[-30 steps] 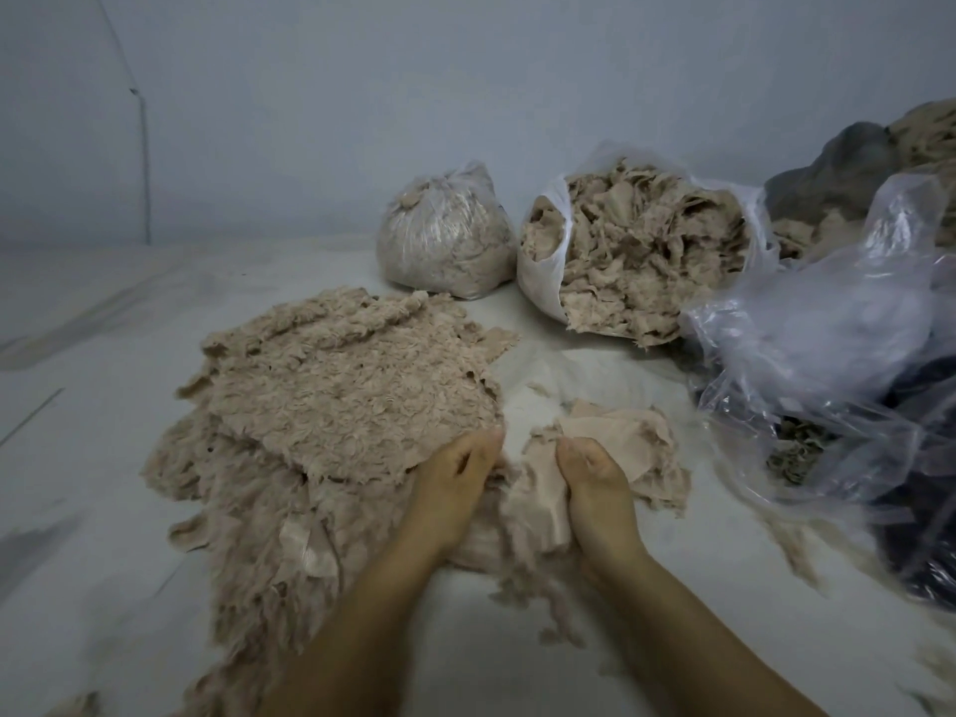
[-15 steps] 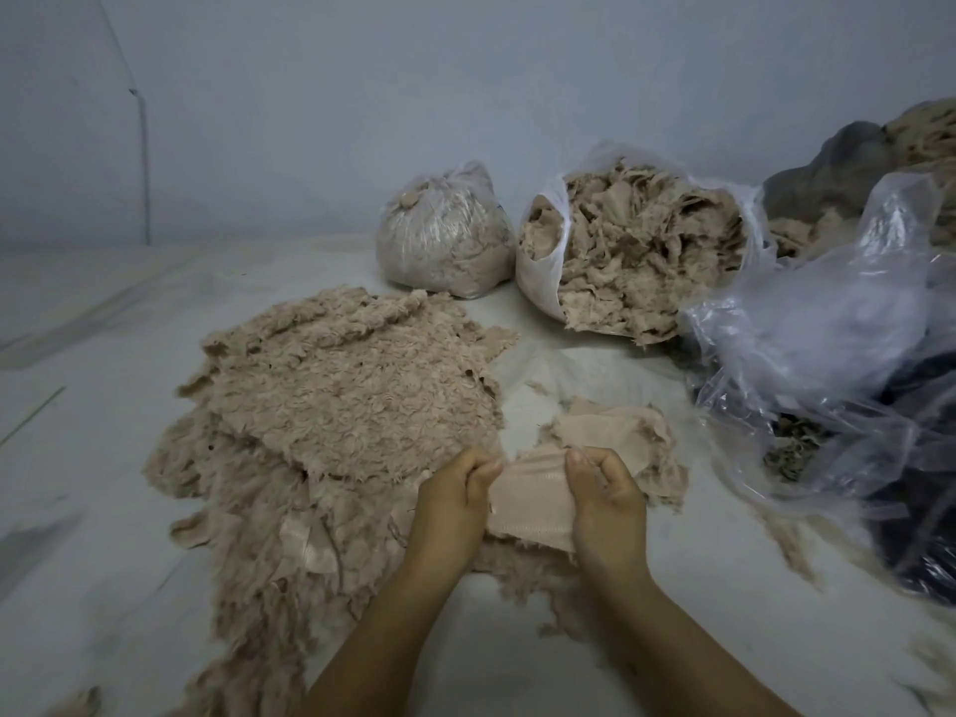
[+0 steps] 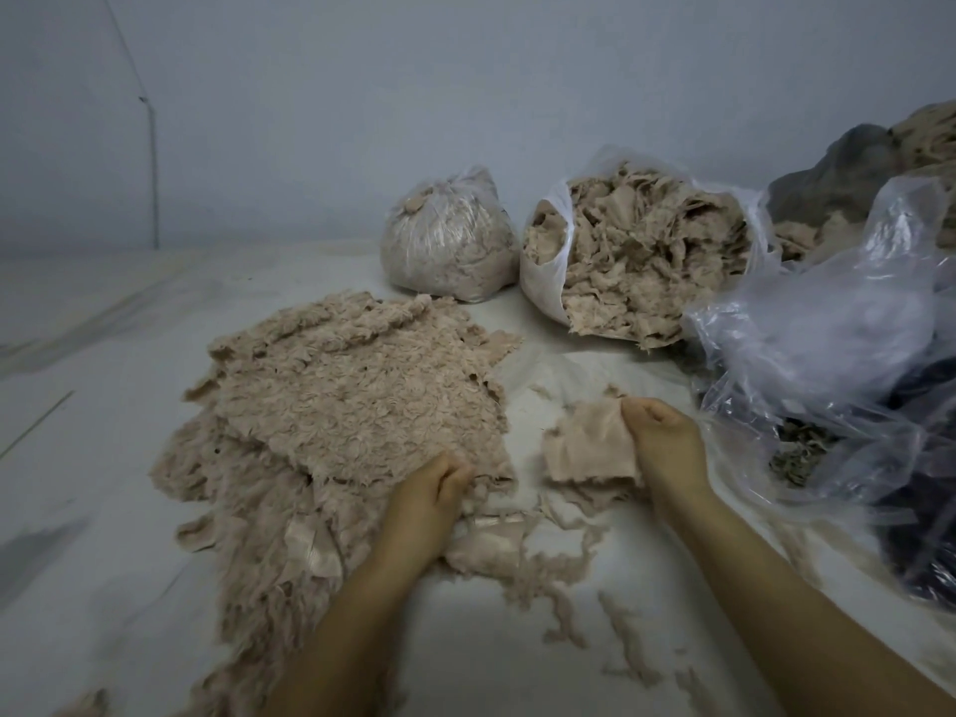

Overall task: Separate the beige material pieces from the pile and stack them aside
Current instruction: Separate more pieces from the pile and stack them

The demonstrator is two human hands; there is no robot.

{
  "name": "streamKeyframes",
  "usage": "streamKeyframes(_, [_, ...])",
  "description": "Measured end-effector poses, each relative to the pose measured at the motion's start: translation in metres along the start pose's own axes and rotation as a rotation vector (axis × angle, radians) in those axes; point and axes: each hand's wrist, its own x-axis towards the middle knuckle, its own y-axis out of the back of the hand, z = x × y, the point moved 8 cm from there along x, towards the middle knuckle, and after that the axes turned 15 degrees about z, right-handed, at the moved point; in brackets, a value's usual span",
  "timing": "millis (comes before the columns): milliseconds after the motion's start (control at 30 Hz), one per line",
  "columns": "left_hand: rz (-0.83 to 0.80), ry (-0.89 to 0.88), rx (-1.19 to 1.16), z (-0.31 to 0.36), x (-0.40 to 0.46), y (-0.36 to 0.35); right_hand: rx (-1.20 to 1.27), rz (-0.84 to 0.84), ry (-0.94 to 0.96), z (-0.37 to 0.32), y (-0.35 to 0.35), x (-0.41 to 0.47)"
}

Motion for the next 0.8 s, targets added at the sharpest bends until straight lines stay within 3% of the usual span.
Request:
streamKeyframes(100, [-0.166,-0.015,0.086,-0.004,-0.008,-0.010,-0.424,-0.054,0.183,-0.002,0.008,0.015])
streamKeyframes(200, [-0.343,-0.088,0.274,-0.006,-0.015,-0.022,-0.765,0.011,0.370,-0.011,0.019,0.012])
streamKeyframes(300, [-0.384,-0.084,0.243,-0.005,-0.018,-0.024,-0.565,-0.005,0.550,-0.030,0.014,-0.020])
streamKeyframes(367, [-0.352,-0.026,0.115,-0.001,-0.017,-0.022,-0.423,-0.216,0.567,-0.029,-0.006,-0.052])
streamKeyframes(467, [-0.361,0.115,-0.139,0.006,-0.018,-0.018,-0.447,-0.579,0.485,-0.007,-0.040,-0.094])
streamKeyframes(567, [-0.313,0.239,-0.292,0.004,-0.017,-0.009,-0.570,-0.745,0.534,0.010,-0.052,-0.114])
streamKeyframes(633, [-0.212,0.339,-0.383,-0.007,-0.014,0.000,-0.593,-0.752,0.593,0.014,-0.046,-0.121])
streamKeyframes(700, [-0.115,0.430,-0.465,-0.015,-0.012,0.008,-0.501,-0.704,0.525,0.019,-0.032,-0.124])
streamKeyframes(800, [-0.074,0.500,-0.547,-0.016,-0.012,0.006,-0.394,-0.455,0.621,0.007,-0.018,-0.111])
